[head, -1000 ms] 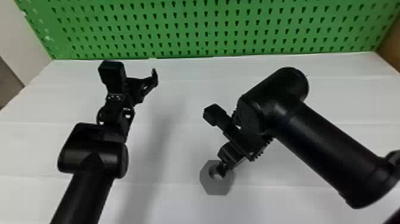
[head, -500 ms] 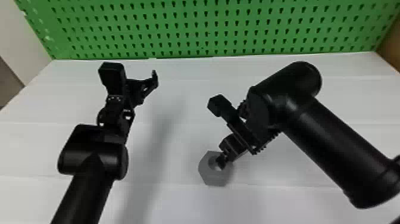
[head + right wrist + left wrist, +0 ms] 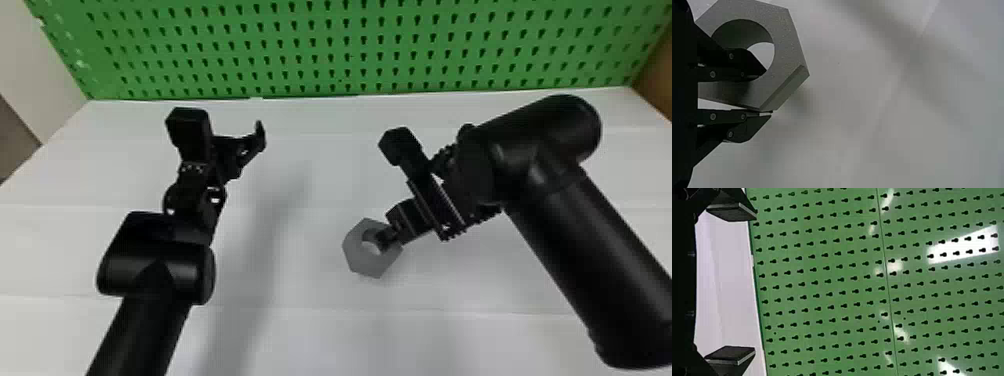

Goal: Pick up the hex nut

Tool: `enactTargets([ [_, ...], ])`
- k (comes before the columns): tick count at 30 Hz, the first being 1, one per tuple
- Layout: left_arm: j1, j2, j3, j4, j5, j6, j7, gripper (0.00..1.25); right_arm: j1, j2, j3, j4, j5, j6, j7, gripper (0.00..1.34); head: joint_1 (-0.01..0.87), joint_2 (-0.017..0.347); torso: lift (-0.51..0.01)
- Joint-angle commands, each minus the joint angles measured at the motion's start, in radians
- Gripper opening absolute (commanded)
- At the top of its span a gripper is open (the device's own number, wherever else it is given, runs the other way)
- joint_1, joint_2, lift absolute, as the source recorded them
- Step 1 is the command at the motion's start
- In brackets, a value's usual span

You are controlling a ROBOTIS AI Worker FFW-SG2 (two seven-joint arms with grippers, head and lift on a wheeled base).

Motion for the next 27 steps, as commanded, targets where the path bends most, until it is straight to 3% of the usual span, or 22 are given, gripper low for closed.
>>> enactTargets([
  [1,0.0,0.0,-0.001,0.0,0.0,0.0,0.0,1.16,0.029,0.005,-0.059,-0.051,0.044,-0.005,0.0,0.29,0.785,0.149,-0.089],
  [27,0.02,0.0,-0.001,0.0,0.008,0.0,0.0,1.16,0.239,0.053,-0.411,-0.268,0.22,-0.284,0.0,0.29,0.785,0.149,-0.089],
])
